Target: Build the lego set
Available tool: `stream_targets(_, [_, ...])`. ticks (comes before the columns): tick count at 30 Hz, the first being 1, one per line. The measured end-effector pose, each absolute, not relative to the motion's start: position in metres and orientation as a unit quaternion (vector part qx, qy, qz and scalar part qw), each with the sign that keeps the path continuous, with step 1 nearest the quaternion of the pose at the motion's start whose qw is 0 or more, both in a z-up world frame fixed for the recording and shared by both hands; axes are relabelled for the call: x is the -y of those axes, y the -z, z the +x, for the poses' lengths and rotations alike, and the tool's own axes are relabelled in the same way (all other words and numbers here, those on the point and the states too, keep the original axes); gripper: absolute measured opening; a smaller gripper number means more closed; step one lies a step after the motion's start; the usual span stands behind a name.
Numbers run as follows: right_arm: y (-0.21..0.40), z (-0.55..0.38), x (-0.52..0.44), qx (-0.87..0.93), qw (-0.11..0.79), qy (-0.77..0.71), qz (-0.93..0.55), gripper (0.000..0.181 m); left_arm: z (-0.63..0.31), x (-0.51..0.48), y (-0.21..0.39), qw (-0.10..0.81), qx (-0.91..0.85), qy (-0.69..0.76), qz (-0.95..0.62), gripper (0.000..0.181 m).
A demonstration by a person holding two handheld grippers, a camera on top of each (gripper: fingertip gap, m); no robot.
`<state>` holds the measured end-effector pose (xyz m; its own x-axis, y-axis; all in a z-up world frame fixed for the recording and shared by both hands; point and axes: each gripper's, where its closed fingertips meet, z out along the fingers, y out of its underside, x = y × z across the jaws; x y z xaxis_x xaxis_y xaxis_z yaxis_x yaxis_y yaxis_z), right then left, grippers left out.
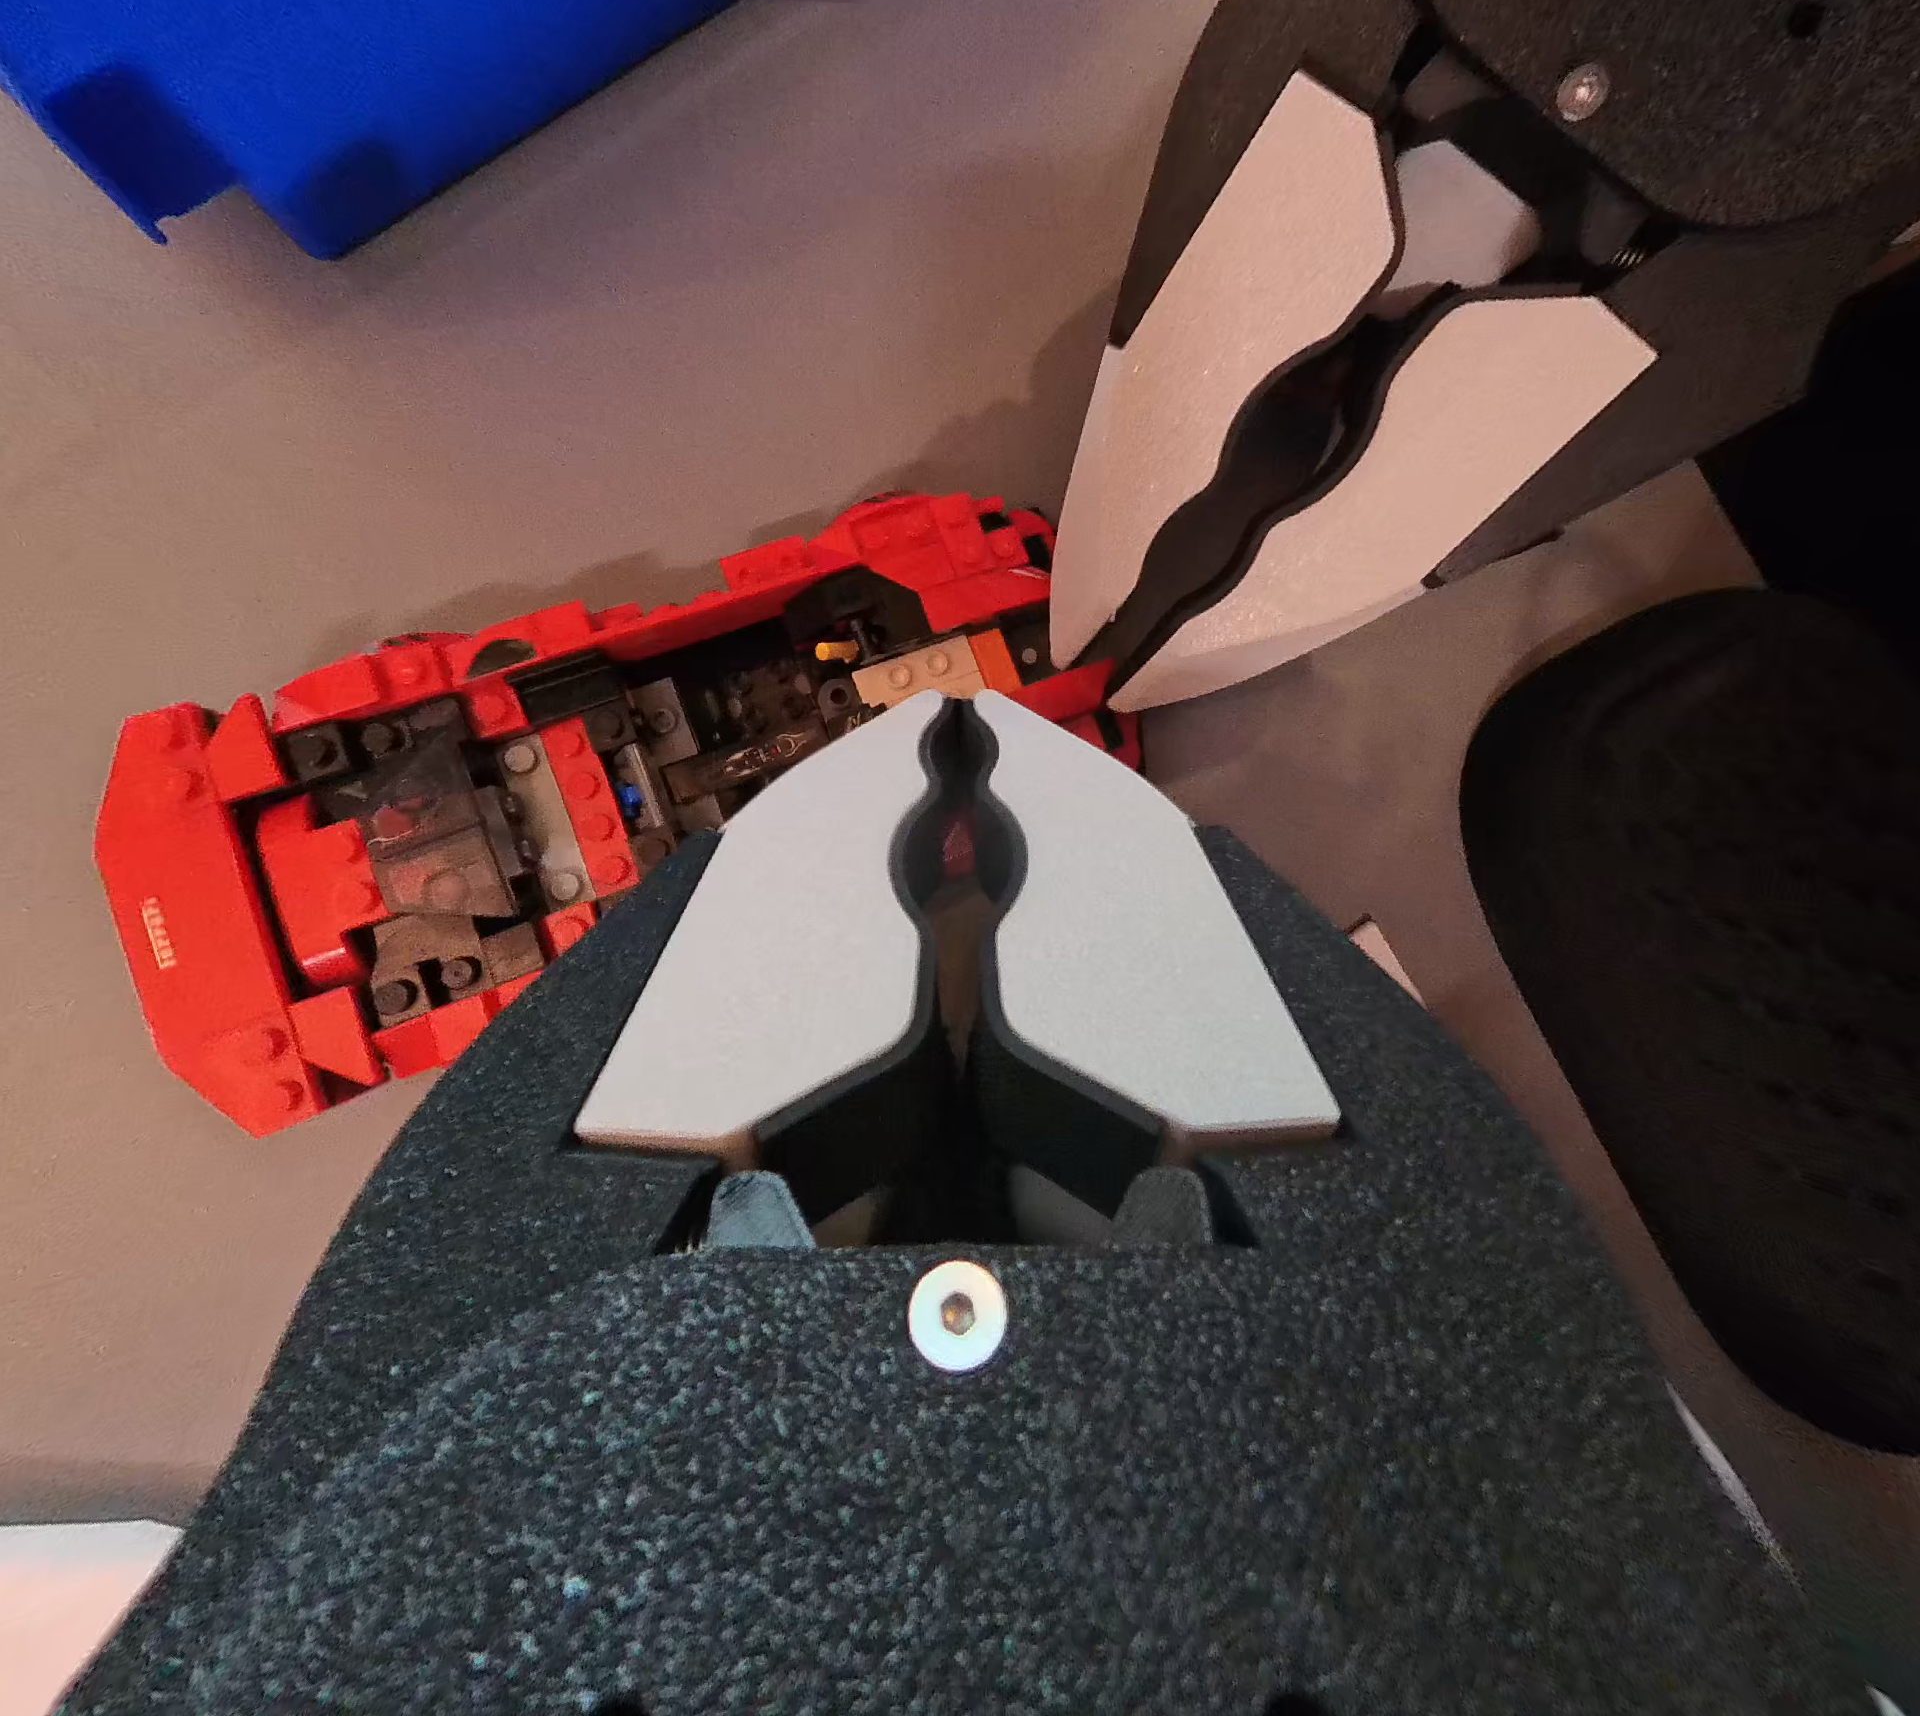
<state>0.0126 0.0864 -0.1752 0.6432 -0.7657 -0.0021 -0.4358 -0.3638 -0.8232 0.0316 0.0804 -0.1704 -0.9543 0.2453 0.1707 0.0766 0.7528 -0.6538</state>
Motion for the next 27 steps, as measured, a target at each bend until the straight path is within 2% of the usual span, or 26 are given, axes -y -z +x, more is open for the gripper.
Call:
stream_targets(1, [0.1752, 0.0125, -0.0871, -0.373, 0.423, 0.196, -0.802, 0.007, 0.0316, -0.0808, 0.1705, 0.122, 0.928, -0.341, -0.090, 0.000])
stream_targets(18, [0.1782, 0.0127, -0.0952, -0.340, 0.387, 0.257, -0.818, 0.007, 0.0315, -0.0854, 0.1715, 0.087, 0.910, -0.384, -0.131, 0.001])
stream_targets(27, [0.1775, 0.0122, -0.0968, -0.340, 0.403, 0.233, -0.817, 0.008, 0.0317, -0.0872, 0.1717, 0.085, 0.903, -0.400, -0.134, 0.001])
